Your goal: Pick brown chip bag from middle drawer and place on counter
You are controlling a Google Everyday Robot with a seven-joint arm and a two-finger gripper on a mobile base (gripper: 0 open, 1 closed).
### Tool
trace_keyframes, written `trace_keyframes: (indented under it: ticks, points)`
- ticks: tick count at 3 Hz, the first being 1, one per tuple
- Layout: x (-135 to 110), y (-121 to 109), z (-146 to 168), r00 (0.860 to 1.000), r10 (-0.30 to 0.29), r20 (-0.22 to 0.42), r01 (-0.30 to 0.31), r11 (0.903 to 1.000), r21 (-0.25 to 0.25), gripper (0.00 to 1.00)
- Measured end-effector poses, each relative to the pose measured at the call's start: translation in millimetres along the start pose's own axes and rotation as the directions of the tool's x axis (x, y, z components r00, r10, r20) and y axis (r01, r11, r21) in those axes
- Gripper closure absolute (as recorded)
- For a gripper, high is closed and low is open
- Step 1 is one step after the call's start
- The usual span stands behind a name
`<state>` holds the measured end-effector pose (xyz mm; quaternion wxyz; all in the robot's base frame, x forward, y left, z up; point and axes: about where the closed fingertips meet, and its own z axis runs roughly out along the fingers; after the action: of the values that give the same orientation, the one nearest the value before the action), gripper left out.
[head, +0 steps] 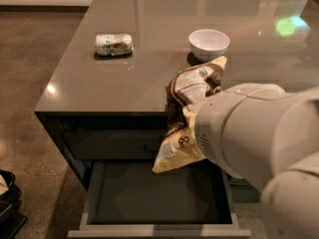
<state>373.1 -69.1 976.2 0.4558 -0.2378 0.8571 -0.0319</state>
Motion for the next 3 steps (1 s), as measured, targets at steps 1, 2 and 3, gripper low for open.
trace_keyframes:
  ticks: [1, 2, 3]
  points:
    - [-0.3, 0.0, 0.0, 1.0, 0.0, 0.0, 0.0, 1.0, 0.0, 1.0]
    - [-0.3, 0.0, 0.0, 1.0, 0.0, 0.0, 0.0, 1.0, 0.0, 1.0]
    - [-0.3, 0.0, 0.0, 1.0, 0.0, 0.0, 0.0, 1.0, 0.0, 1.0]
